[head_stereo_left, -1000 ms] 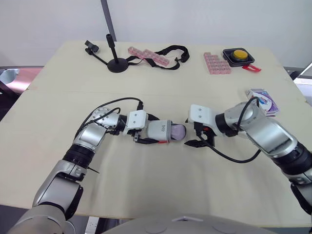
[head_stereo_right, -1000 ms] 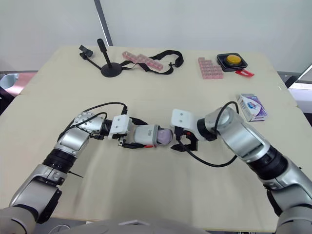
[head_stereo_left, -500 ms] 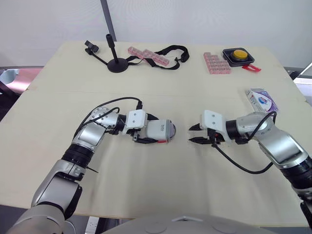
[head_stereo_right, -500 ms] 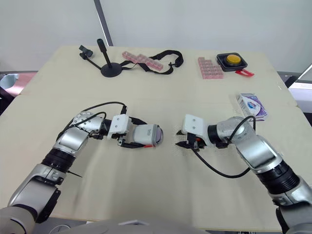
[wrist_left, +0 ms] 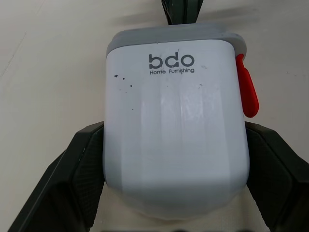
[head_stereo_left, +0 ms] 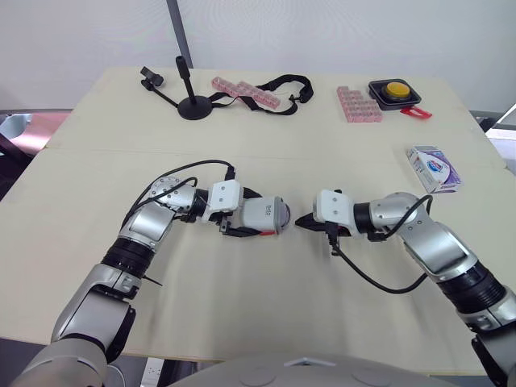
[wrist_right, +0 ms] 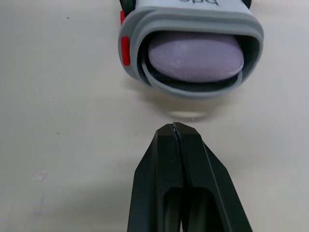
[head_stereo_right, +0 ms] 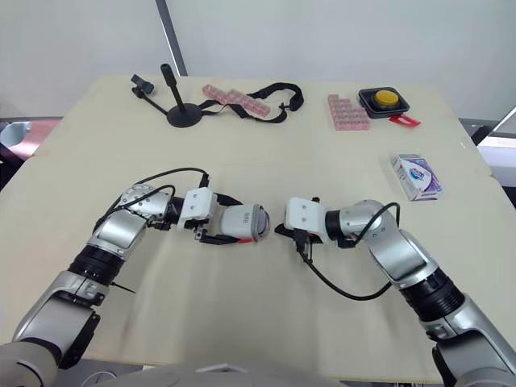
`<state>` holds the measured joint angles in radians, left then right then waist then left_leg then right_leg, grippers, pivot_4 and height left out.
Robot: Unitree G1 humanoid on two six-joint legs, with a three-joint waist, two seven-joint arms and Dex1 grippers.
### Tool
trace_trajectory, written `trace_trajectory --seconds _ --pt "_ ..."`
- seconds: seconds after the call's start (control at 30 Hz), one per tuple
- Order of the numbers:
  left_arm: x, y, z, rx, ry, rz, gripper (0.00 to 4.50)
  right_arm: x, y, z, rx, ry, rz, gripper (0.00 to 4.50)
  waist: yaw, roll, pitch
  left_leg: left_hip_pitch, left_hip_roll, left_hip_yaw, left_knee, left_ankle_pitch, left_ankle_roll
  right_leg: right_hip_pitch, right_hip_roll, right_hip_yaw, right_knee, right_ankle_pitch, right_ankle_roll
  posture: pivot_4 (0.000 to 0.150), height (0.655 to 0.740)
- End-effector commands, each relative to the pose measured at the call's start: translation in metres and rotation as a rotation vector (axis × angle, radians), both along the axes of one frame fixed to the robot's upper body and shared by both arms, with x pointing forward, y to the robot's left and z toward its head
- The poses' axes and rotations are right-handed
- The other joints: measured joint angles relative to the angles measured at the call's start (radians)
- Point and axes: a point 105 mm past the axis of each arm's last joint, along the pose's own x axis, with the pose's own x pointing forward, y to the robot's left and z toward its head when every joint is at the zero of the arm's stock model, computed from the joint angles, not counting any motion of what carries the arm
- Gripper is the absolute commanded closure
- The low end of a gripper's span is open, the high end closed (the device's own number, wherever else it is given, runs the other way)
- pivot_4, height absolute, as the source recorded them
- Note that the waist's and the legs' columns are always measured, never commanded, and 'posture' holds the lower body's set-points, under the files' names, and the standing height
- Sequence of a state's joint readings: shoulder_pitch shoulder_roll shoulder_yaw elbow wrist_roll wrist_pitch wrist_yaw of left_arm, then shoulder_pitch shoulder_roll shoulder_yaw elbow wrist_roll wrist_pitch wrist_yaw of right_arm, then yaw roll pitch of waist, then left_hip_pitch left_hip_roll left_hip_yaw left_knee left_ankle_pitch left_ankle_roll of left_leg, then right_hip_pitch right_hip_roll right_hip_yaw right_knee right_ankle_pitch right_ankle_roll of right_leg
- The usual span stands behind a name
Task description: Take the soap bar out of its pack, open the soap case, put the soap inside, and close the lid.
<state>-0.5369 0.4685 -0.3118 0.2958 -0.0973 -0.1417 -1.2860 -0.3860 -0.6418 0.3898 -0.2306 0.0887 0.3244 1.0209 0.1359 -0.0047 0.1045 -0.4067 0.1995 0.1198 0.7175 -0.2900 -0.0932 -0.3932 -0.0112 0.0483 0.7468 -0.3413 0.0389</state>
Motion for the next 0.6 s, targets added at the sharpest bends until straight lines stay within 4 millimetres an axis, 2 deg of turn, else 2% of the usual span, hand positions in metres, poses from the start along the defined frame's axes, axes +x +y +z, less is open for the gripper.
trace_trajectory --seconds 0.03,0.6 --pt "0.003 0.003 0.009 -0.009 -0.034 0.01 1.03 0.004 0.005 0.013 0.003 -0.065 0.023 4.48 0.0 0.0 0.0 0.0 0.0 0.0 0.0 0.0 0.0 0.0 0.0 0.0 0.0 0.0 0.0 0.15 0.7143" --pt "0.004 0.003 0.007 -0.003 -0.035 0.018 1.03 0.005 0.017 0.02 -0.02 -0.113 0.073 4.48 0.0 0.0 0.0 0.001 0.0 0.0 0.0 0.0 0.0 0.0 0.0 -0.001 0.0 0.0 0.0 0.15 0.7143"
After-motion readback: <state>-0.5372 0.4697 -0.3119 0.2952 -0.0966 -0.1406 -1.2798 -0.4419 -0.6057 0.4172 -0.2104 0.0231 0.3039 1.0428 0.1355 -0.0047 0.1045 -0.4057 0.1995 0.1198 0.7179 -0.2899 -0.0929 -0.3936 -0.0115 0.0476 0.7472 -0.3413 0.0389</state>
